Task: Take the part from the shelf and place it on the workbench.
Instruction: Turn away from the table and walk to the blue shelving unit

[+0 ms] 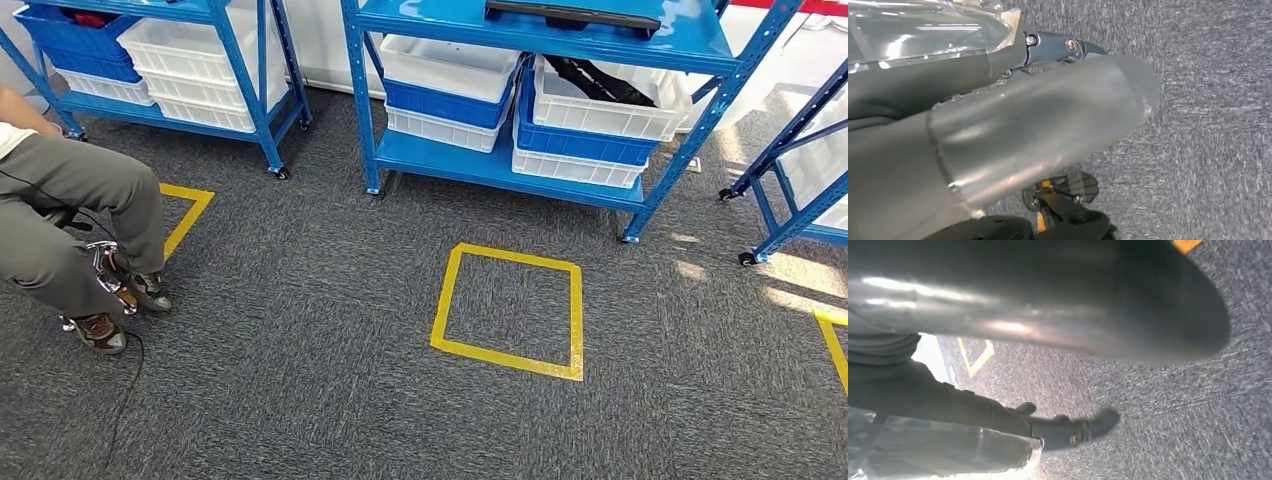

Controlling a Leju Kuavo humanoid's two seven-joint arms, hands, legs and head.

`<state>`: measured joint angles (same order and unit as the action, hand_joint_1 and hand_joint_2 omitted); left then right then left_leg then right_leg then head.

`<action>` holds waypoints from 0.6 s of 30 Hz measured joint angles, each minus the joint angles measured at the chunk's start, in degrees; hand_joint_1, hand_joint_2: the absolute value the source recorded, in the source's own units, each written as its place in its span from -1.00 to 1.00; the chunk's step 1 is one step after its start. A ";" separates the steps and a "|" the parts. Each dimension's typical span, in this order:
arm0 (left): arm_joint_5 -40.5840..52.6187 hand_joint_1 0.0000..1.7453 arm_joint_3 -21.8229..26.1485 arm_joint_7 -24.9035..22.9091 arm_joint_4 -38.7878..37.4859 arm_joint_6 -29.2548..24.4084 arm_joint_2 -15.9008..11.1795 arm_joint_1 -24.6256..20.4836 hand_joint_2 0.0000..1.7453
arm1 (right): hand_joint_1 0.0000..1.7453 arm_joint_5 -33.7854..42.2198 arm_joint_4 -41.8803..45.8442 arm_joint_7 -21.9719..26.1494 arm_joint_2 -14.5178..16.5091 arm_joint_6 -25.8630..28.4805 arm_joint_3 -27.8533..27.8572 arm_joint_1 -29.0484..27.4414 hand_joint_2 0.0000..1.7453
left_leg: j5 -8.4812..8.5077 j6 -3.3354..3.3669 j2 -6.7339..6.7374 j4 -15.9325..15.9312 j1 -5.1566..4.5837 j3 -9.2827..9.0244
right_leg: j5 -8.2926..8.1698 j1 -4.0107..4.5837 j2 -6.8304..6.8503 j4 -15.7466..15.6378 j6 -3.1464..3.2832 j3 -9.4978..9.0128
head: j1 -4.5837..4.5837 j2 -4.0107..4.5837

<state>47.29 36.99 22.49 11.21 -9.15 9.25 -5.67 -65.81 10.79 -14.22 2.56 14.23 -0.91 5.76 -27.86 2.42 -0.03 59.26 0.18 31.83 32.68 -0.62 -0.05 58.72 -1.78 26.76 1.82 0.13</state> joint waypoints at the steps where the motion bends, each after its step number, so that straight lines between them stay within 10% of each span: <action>1: 0.02 -1.00 -0.01 0.15 0.00 -0.01 0.04 -0.09 -1.00 | -1.00 0.14 0.01 0.04 -0.03 0.00 0.02 0.08 -1.00 | 0.14 0.32 0.04 -0.72 0.13 -0.48 | 0.81 0.05 0.03 1.82 0.03 0.87 | -0.09 0.00; 4: 0.03 -1.00 -0.01 0.39 0.00 0.00 0.11 -0.23 -1.00 | -1.00 0.90 0.00 0.21 -0.06 0.00 0.30 0.00 -1.00 | -0.28 1.07 0.11 -1.43 0.12 -1.26 | 3.91 -0.08 0.02 12.95 0.40 8.24 | -0.30 0.00; 6: 0.02 -1.00 0.00 0.39 0.00 0.03 0.14 -0.11 -1.00 | -1.00 1.30 -0.01 0.27 -0.11 0.00 0.65 -0.31 -1.00 | -0.97 1.17 -0.04 -1.42 -0.01 -1.88 | 3.11 -0.08 0.01 15.99 -0.18 11.78 | -0.30 0.00; 9: 0.07 -1.00 0.01 0.35 -0.01 0.09 0.20 0.02 -1.00 | -1.00 1.48 -0.02 0.28 -0.27 0.02 0.99 -0.53 -1.00 | -2.44 0.69 -0.05 -1.39 -0.14 -3.49 | -4.16 -0.07 0.67 6.13 -1.38 9.90 | -0.41 0.00; 11: 0.13 -1.00 0.00 0.25 -0.01 0.13 0.25 -0.09 -1.00 | -1.00 1.50 -0.04 0.31 -0.30 0.05 1.14 -0.45 -1.00 | -3.54 0.14 0.11 -1.34 -0.47 -4.05 | -7.02 0.16 1.17 1.10 -0.79 8.18 | -0.41 0.00; 15: 0.22 -1.00 -0.01 0.04 0.02 0.14 0.23 -0.32 -1.00 | -1.00 1.65 -0.05 0.35 -0.31 0.17 1.42 -0.38 -1.00 | -4.80 -0.86 0.52 -1.10 -0.39 -4.39 | -6.84 -0.03 0.33 0.32 0.97 7.56 | -0.32 0.00; 18: 0.51 -1.00 -0.04 -0.06 0.04 0.15 0.23 -0.47 -1.00 | -1.00 1.71 -0.05 0.42 -0.34 0.22 1.60 -0.34 -1.00 | -8.60 -1.90 0.43 6.81 0.05 -0.60 | -6.20 -0.49 -0.27 0.17 2.11 6.64 | -0.13 0.00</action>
<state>47.80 36.95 22.43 11.26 -8.99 9.48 -6.14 -64.10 10.73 -13.81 2.22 14.45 0.69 5.42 -36.46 0.52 0.40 66.07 0.23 31.23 26.49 -1.11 -0.31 58.88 0.33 33.40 1.69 0.13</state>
